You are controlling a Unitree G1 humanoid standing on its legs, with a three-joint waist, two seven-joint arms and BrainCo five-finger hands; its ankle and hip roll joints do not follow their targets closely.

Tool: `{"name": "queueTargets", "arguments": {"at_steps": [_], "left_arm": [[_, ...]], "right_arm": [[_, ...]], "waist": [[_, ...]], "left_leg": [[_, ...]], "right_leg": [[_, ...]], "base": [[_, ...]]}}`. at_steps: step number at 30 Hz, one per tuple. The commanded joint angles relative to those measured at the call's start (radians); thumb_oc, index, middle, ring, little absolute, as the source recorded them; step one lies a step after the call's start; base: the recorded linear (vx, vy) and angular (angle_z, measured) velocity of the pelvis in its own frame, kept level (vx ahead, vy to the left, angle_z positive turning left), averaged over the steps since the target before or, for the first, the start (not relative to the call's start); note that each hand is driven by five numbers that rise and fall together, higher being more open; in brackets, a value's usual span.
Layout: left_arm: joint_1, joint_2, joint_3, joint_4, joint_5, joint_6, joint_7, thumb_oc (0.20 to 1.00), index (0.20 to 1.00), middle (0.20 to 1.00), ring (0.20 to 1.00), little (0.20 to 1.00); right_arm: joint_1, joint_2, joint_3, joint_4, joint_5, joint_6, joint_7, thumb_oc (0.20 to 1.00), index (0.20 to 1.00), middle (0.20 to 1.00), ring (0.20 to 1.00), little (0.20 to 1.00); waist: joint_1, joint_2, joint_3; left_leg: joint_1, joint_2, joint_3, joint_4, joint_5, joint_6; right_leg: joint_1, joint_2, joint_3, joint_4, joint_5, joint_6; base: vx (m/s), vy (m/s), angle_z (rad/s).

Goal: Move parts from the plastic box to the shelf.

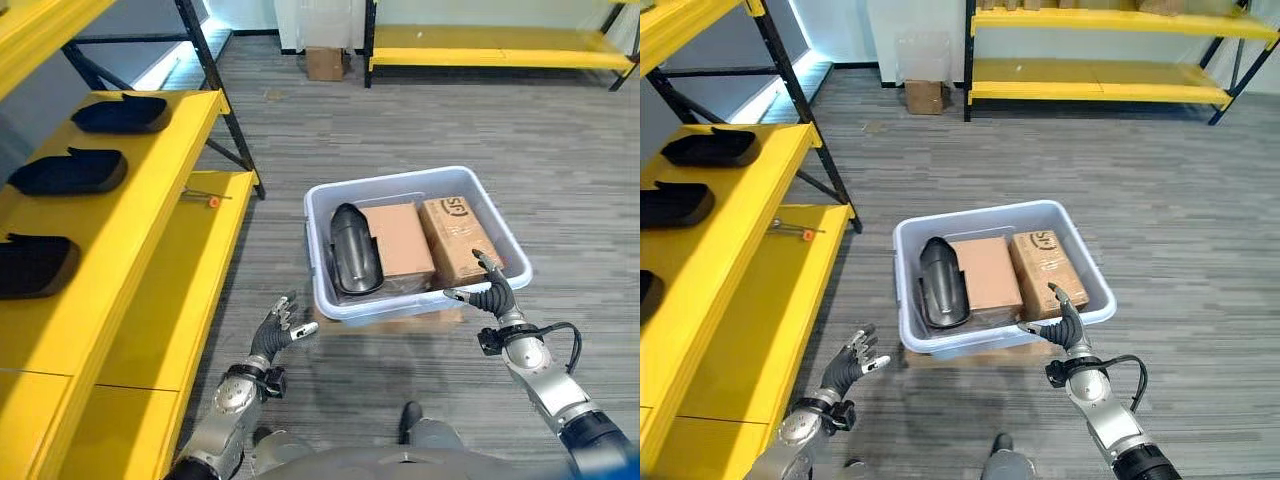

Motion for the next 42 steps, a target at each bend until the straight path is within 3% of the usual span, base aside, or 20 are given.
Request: {"name": "queueTargets", "arguments": {"at_steps": [1, 8, 9, 10, 11, 13, 14, 17, 19, 20, 21, 24, 28, 34, 36, 37, 40, 42], "left_arm": [[-0.059, 0.049, 0.020, -0.059, 0.019, -0.041, -0.015, 1.000, 1.000, 1.000, 1.000, 1.000], [-0.091, 0.066, 0.033, -0.095, 0.063, -0.047, 0.023, 1.000, 1.000, 1.000, 1.000, 1.000], [-0.095, 0.065, 0.034, -0.101, 0.068, -0.046, 0.027, 1.000, 1.000, 1.000, 1.000, 1.000], [-0.095, 0.065, 0.052, -0.122, 0.072, -0.039, 0.045, 1.000, 1.000, 1.000, 1.000, 1.000], [-0.094, 0.066, 0.055, -0.124, 0.071, -0.037, 0.046, 1.000, 1.000, 1.000, 1.000, 1.000], [-0.091, 0.071, 0.077, -0.136, 0.061, -0.033, 0.059, 1.000, 1.000, 1.000, 1.000, 1.000], [-0.090, 0.071, 0.078, -0.137, 0.061, -0.033, 0.059, 1.000, 1.000, 1.000, 1.000, 1.000], [-0.085, 0.071, 0.075, -0.147, 0.048, -0.040, 0.069, 1.000, 1.000, 1.000, 1.000, 1.000], [-0.079, 0.065, 0.066, -0.148, 0.051, -0.048, 0.089, 1.000, 1.000, 1.000, 1.000, 1.000], [-0.075, 0.062, 0.069, -0.152, 0.080, -0.056, 0.103, 1.000, 1.000, 1.000, 1.000, 1.000], [-0.076, 0.077, 0.073, -0.139, 0.150, -0.082, 0.105, 1.000, 1.000, 1.000, 1.000, 1.000], [-0.075, 0.091, 0.076, -0.132, 0.160, -0.089, 0.088, 1.000, 1.000, 1.000, 1.000, 1.000], [-0.071, 0.104, 0.073, -0.126, 0.183, -0.113, 0.085, 1.000, 1.000, 1.000, 1.000, 1.000], [-0.080, 0.101, 0.045, -0.126, 0.181, -0.121, 0.063, 1.000, 1.000, 1.000, 1.000, 1.000], [-0.097, 0.097, 0.022, -0.108, 0.175, -0.126, 0.055, 1.000, 1.000, 1.000, 1.000, 1.000], [-0.121, 0.094, -0.003, -0.099, 0.180, -0.131, 0.047, 1.000, 1.000, 1.000, 1.000, 1.000], [-0.129, 0.095, -0.016, -0.102, 0.177, -0.125, 0.058, 1.000, 1.000, 1.000, 1.000, 1.000], [-0.142, 0.100, -0.025, -0.111, 0.192, -0.129, 0.080, 1.000, 1.000, 1.000, 1.000, 1.000]], "right_arm": [[-0.071, -0.001, -0.007, -0.032, -0.042, -0.057, -0.029, 1.000, 1.000, 1.000, 1.000, 1.000], [-0.028, -0.001, -0.069, -0.047, 0.003, -0.096, -0.028, 1.000, 1.000, 1.000, 1.000, 1.000], [-0.025, 0.002, -0.070, -0.050, 0.006, -0.096, -0.028, 1.000, 1.000, 1.000, 1.000, 1.000], [-0.022, 0.022, -0.061, -0.042, 0.028, -0.109, -0.012, 1.000, 1.000, 1.000, 1.000, 1.000], [-0.022, 0.024, -0.060, -0.041, 0.029, -0.111, -0.010, 1.000, 1.000, 1.000, 1.000, 1.000], [-0.011, 0.037, -0.051, -0.055, 0.053, -0.112, 0.016, 1.000, 1.000, 1.000, 1.000, 1.000], [-0.010, 0.037, -0.050, -0.057, 0.055, -0.110, 0.017, 1.000, 1.000, 1.000, 1.000, 1.000], [0.002, 0.053, -0.030, -0.055, 0.054, -0.108, 0.034, 1.000, 1.000, 1.000, 1.000, 1.000], [0.001, 0.065, 0.004, -0.046, 0.043, -0.109, 0.039, 1.000, 1.000, 1.000, 1.000, 1.000], [-0.005, 0.069, 0.021, -0.040, 0.035, -0.109, 0.051, 1.000, 1.000, 1.000, 1.000, 1.000], [-0.009, 0.067, 0.038, -0.037, 0.004, -0.111, 0.084, 1.000, 1.000, 1.000, 1.000, 1.000], [-0.001, 0.050, 0.050, -0.043, 0.038, -0.096, 0.110, 1.000, 1.000, 1.000, 1.000, 1.000], [0.022, 0.044, 0.044, -0.047, 0.052, -0.112, 0.142, 1.000, 1.000, 1.000, 1.000, 1.000], [0.009, 0.064, 0.055, -0.064, 0.060, -0.140, 0.149, 1.000, 1.000, 1.000, 1.000, 1.000], [-0.009, 0.070, 0.065, -0.081, 0.064, -0.140, 0.149, 1.000, 1.000, 1.000, 1.000, 1.000], [-0.023, 0.079, 0.072, -0.090, 0.072, -0.136, 0.139, 1.000, 1.000, 1.000, 1.000, 1.000], [-0.027, 0.089, 0.076, -0.089, 0.074, -0.134, 0.138, 1.000, 1.000, 1.000, 1.000, 1.000], [-0.031, 0.103, 0.079, -0.077, 0.079, -0.147, 0.143, 1.000, 1.000, 1.000, 1.000, 1.000]], "waist": [[-0.010, -0.017, 0.032], [-0.058, -0.016, 0.028], [-0.055, -0.015, 0.027], [-0.041, -0.008, 0.025], [-0.041, -0.009, 0.024], [-0.041, -0.002, 0.025], [-0.041, -0.002, 0.025], [-0.034, 0.007, 0.031], [-0.019, 0.018, 0.041], [-0.006, 0.020, 0.048], [-0.003, 0.017, 0.051], [-0.004, 0.007, 0.044], [-0.007, -0.004, 0.029], [0.004, -0.009, 0.019], [0.006, -0.005, 0.020], [0.005, -0.008, 0.023], [0.003, -0.009, 0.029], [0.009, -0.011, 0.038]], "left_leg": [[0.029, -0.009, 0.066, 0.110, -0.270, -0.086], [0.051, 0.037, 0.181, 0.203, -0.208, -0.129], [0.048, 0.027, 0.168, 0.212, -0.211, -0.127], [0.014, -0.047, 0.109, 0.209, -0.267, -0.088], [0.012, -0.056, 0.106, 0.206, -0.274, -0.082], [-0.002, -0.138, 0.094, 0.146, -0.321, -0.043], [-0.003, -0.144, 0.097, 0.135, -0.319, -0.042], [-0.060, -0.170, 0.087, 0.049, -0.263, -0.046], [-0.114, -0.148, 0.040, 0.005, -0.172, -0.073], [-0.136, -0.140, -0.002, 0.005, -0.157, -0.079], [-0.129, -0.133, -0.003, 0.002, -0.200, -0.062], [-0.108, -0.148, 0.005, -0.004, -0.236, -0.050], [-0.056, -0.200, 0.016, -0.040, -0.307, -0.016], [-0.045, -0.246, 0.003, -0.060, -0.333, 0.018], [-0.038, -0.271, -0.006, -0.078, -0.336, 0.036], [-0.039, -0.296, -0.007, -0.091, -0.353, 0.063], [-0.036, -0.316, -0.016, -0.098, -0.366, 0.083], [-0.033, -0.318, -0.024, -0.088, -0.376, 0.086]], "right_leg": [[0.045, -0.018, -0.031, -0.063, 0.046, 0.035], [0.090, 0.026, -0.066, -0.134, 0.055, 0.008], [0.091, 0.032, -0.060, -0.136, 0.054, 0.005], [0.085, 0.038, -0.039, -0.116, 0.039, 0.005], [0.083, 0.036, -0.038, -0.113, 0.037, 0.007], [0.092, 0.041, -0.015, -0.113, 0.037, 0.016], [0.095, 0.041, -0.014, -0.115, 0.039, 0.017], [0.118, 0.049, 0.006, -0.134, 0.043, 0.019], [0.128, 0.052, 0.022, -0.139, 0.044, 0.016], [0.127, 0.049, 0.031, -0.124, 0.031, 0.013], [0.119, 0.036, 0.025, -0.088, 0.011, 0.012], [0.119, 0.030, 0.015, -0.077, 0.008, 0.018], [0.119, 0.018, 0.006, -0.071, 0.010, 0.037], [0.088, 0.031, 0.008, 0.024, -0.039, 0.044], [0.061, 0.039, 0.019, 0.107, -0.065, 0.055], [0.016, 0.040, 0.033, 0.219, -0.066, 0.077], [-0.037, 0.015, 0.053, 0.285, -0.044, 0.103], [-0.043, -0.019, 0.047, 0.237, -0.039, 0.108]], "base": [[0.11, -0.271, 0.00], [0.13, -0.184, 0.17], [0.17, -0.082, 0.04], [0.15, -0.038, 0.01], [0.19, -0.001, -0.04], [0.19, 0.057, -0.27], [0.22, 0.090, -0.16], [0.21, 0.144, 0.05], [0.32, 0.265, -0.19], [0.34, 0.365, -0.45], [0.22, 0.261, -0.49], [0.20, 0.223, -0.44], [0.19, 0.213, -0.08], [0.13, 0.203, -0.03], [0.15, 0.237, -0.07], [0.12, 0.181, -0.08], [0.06, 0.065, -0.12], [0.01, -0.120, -0.16]]}}
